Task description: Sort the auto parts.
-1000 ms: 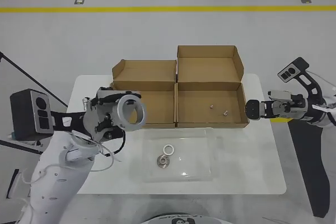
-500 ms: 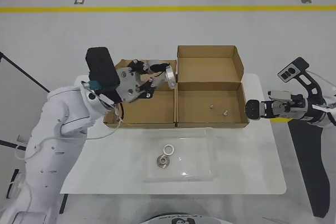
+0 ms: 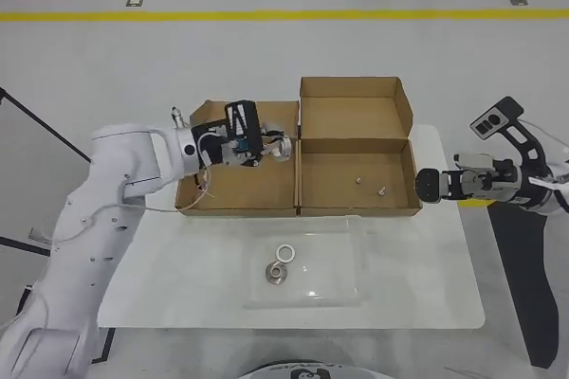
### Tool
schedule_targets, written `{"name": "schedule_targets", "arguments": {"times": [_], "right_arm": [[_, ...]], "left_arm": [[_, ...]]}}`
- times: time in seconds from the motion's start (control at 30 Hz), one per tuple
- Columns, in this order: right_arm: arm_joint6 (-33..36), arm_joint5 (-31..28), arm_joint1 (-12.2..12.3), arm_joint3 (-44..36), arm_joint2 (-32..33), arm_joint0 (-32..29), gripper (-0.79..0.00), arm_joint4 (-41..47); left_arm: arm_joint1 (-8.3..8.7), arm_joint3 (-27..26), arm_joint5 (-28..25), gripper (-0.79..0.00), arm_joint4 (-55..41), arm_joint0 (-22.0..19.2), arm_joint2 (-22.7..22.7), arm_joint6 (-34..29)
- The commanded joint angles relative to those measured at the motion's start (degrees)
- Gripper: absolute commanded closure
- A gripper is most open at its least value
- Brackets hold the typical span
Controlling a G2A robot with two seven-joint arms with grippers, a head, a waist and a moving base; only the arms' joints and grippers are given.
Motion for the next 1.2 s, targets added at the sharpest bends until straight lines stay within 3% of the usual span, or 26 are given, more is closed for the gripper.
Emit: {"name": "schedule_targets", "arguments": {"times": [0.0, 0.57, 0.73, 1.17], "right_arm": [[0.0, 0.0, 0.0, 0.0, 0.0, 0.0, -0.785, 0.0], [0.0, 0.0, 0.0, 0.0, 0.0, 0.0, -0.785, 0.0], [0.0, 0.0, 0.0, 0.0, 0.0, 0.0, -0.785, 0.0], [0.0, 0.0, 0.0, 0.0, 0.0, 0.0, -0.785, 0.0]], "left_arm": [[-0.28, 2.4, -0.5, 0.0, 3.3, -1.7, 2.5, 1.0], [-2.6, 18.9, -3.1, 0.0, 23.7, -13.9, 18.2, 9.1], [-2.91, 22.8, -3.1, 0.0, 27.0, -15.7, 20.5, 11.9], [-2.84, 26.5, -3.1, 0.0, 30.7, -17.1, 23.4, 13.9]]}}
